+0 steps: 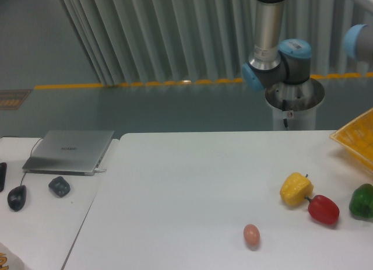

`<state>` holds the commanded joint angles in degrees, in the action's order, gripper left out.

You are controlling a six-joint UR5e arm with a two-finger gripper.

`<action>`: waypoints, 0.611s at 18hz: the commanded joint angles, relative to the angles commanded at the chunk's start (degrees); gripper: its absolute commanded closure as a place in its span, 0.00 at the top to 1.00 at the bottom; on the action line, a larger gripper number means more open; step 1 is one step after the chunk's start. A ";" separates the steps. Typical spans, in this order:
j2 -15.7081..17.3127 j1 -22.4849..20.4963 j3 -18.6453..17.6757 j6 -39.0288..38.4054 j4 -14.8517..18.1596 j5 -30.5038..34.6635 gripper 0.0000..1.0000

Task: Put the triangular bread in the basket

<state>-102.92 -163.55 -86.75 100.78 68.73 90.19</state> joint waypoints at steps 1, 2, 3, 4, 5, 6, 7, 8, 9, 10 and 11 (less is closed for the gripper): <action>0.00 -1.32 -0.09 2.03 0.00 -1.23 0.00; 0.00 -2.20 -0.18 3.35 0.18 -1.77 0.00; -0.09 -3.00 -0.35 4.50 0.96 -1.95 0.00; -0.09 -3.61 -0.61 5.55 1.58 -2.04 0.08; -0.09 -3.79 -1.05 6.26 1.67 -1.86 0.29; -0.09 -4.06 -1.14 6.27 1.67 -2.12 0.55; -0.09 -4.06 -1.40 6.44 1.33 -2.21 1.00; 0.00 -4.06 -1.58 7.05 0.97 -2.39 1.00; 0.00 -4.06 -1.67 8.45 0.88 -2.30 1.00; 0.00 -4.15 -1.93 9.86 0.88 -2.04 1.00; 0.26 -4.49 -2.46 10.65 0.88 -1.86 1.00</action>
<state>-102.66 -168.04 -89.20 111.44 69.61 88.33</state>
